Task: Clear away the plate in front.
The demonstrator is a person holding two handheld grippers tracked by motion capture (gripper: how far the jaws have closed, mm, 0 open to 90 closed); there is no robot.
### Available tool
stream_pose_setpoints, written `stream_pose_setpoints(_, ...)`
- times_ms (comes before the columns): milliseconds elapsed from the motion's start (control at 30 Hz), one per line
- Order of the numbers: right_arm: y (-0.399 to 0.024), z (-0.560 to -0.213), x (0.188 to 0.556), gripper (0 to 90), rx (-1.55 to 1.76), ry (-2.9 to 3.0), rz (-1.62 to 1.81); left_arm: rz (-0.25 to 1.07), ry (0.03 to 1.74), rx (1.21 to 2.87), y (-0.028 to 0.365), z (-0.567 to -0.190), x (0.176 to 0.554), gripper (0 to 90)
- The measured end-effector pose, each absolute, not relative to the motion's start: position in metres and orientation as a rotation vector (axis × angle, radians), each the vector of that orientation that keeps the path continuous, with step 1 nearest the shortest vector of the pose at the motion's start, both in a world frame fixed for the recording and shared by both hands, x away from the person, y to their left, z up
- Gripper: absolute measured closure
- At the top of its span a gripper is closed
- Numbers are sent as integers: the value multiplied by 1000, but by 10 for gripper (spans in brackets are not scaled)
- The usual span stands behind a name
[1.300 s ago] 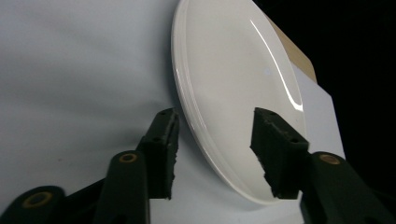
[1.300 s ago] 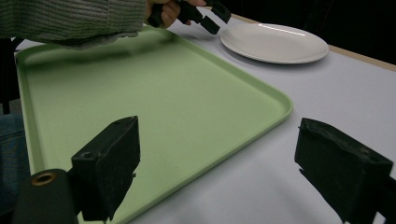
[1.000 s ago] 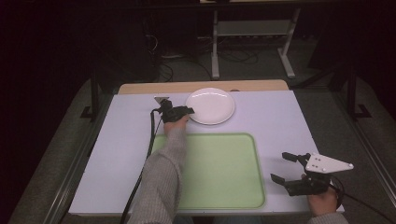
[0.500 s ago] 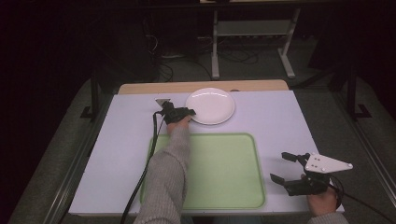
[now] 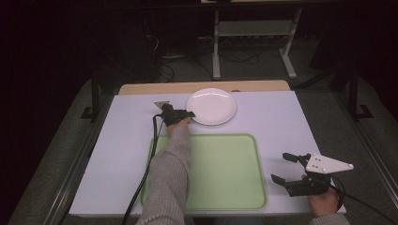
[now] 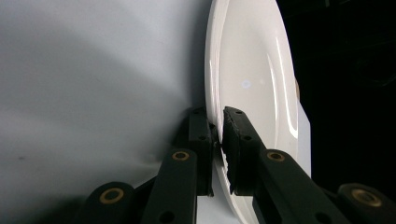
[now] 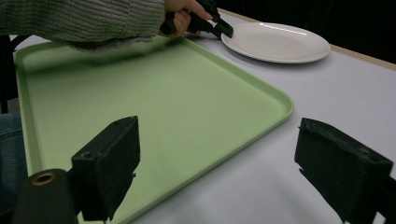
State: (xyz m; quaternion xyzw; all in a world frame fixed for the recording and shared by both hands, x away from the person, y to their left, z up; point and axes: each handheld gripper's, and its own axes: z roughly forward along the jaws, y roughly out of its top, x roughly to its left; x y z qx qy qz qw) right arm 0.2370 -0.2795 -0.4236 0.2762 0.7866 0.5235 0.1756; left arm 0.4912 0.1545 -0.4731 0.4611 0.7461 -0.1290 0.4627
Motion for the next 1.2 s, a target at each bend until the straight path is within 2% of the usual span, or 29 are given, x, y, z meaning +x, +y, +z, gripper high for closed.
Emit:
stream_pose_setpoints(233, -279, -424, 237, 134, 782, 2231, 1471, -336, 1821, 1097, 155, -476, 491, 833)
stream_pose_setpoints(467, -279, -425, 237, 134, 792, 2235, 1475, -389, 1787, 974, 156, -481, 487, 868)
stream_pose_setpoints(900, -278, -426, 237, 134, 806, 2230, 1472, -392, 1731, 932, 159, -478, 485, 863)
stream_pose_setpoints(1200, -280, -426, 235, 134, 810, 2222, 1477, -374, 1634, 946, 159, -456, 480, 865)
